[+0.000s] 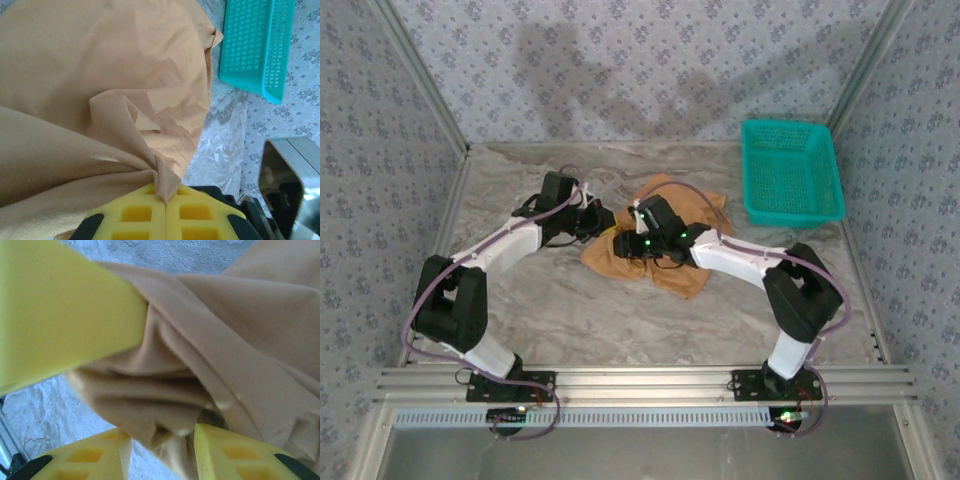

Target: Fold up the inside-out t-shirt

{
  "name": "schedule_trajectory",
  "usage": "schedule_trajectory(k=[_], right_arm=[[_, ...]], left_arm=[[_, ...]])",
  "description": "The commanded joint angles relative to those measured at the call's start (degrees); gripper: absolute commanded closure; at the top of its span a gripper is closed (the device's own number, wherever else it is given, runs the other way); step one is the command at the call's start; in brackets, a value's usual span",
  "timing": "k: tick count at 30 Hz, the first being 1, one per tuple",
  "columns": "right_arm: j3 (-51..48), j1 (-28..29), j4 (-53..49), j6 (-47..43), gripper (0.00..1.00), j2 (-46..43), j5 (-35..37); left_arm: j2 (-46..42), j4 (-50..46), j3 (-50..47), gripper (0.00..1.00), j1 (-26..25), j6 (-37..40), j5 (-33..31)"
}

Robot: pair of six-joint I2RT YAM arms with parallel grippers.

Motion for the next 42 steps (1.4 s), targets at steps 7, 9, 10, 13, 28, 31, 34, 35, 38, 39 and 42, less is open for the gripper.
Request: schedule_trajectory(k=[7,9,10,13,28,31,34,35,38,39,42], right_arm=[[7.02,-0.03,-3.53,-2.25,1.0,1.45,-0.09],[7.68,0.33,-9.69,-2.48,1.0,-1.28,1.05],[8.17,0.42,-13.07,-2.48,1.0,-2.59,1.16],[8.77,1.07,-20.43,-1.38,1.0,-6.2,0.7],[3.91,5.03,-16.73,-1.15,0.63,-8.3,-8.76],[3.24,4.12,-16.7,-0.96,0.66,-7.5,-5.08],[3.15,2.77,-17.92,-1.07,0.8,-5.9,0.16],[3.07,2.29,-17.77,-1.14,0.84,-5.25,0.82],[3.04,0.51,-16.23,-1.12,0.85,-3.18,1.9],[3.38,0.09,-15.81,-1.48,0.83,-2.22,2.33],[4.84,-0.65,-14.57,-2.55,0.71,0.75,2.27]], left_arm=[[1.14,-0.76,0.94,1.0,1.17,1.75,0.7],[2.17,-3.97,2.63,1.0,2.09,4.19,-2.19],[3.02,-6.01,3.88,1.0,2.41,5.53,-4.47],[5.96,-7.97,6.33,1.0,2.38,6.88,-7.15],[8.57,-2.51,4.34,1.0,-0.05,3.73,-5.82],[7.42,-3.39,3.79,1.0,-0.08,4.22,-6.25],[6.33,-3.9,3.03,1.0,-0.04,4.53,-6.52],[5.97,-4.25,2.82,1.0,-0.04,4.78,-6.69],[4.27,-5.6,1.59,1.0,-0.04,5.58,-8.14],[3.65,-5.43,1.02,1.0,0.0,5.58,-8.29],[2.89,-5.15,0.16,1.0,-0.04,5.44,-8.23]])
